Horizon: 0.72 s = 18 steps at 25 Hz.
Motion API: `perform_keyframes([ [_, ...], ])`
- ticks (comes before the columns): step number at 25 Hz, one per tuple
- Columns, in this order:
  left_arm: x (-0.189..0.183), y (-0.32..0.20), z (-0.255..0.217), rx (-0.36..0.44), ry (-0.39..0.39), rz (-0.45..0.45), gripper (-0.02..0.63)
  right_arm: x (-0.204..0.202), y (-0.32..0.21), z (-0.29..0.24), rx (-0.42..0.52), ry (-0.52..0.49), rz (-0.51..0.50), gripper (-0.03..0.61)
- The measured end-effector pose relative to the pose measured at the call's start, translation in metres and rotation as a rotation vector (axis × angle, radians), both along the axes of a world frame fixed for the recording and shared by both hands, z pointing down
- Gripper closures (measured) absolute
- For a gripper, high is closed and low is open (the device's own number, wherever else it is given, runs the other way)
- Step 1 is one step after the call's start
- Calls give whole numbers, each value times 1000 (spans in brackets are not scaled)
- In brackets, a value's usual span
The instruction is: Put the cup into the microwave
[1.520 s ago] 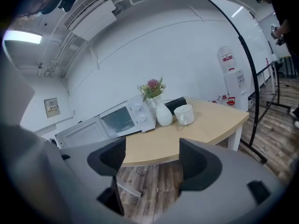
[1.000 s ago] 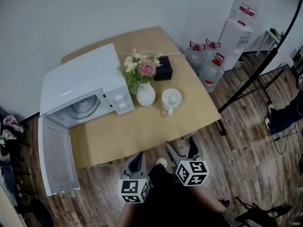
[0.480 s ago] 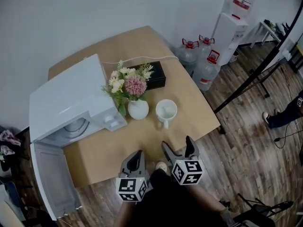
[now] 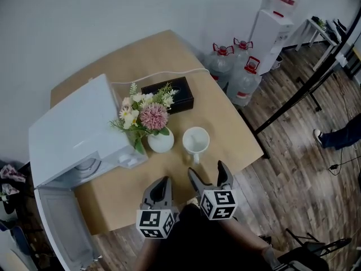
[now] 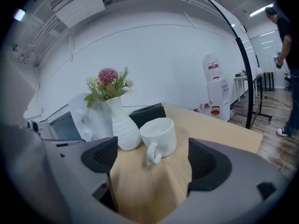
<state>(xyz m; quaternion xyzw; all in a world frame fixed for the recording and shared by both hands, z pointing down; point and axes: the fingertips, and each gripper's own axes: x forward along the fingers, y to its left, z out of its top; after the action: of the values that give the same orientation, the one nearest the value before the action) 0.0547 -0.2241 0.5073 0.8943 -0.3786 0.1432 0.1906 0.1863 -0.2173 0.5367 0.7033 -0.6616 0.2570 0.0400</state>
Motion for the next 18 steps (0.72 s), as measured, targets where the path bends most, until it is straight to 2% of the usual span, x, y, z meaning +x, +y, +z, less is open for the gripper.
perform_keyframes([
  [9, 0, -13, -7, 24, 8, -11, 609, -7, -17, 14, -8, 16, -2, 161],
  [18, -3, -19, -1, 5, 17, 21, 608, -11, -44, 26, 23, 95, 29, 161],
])
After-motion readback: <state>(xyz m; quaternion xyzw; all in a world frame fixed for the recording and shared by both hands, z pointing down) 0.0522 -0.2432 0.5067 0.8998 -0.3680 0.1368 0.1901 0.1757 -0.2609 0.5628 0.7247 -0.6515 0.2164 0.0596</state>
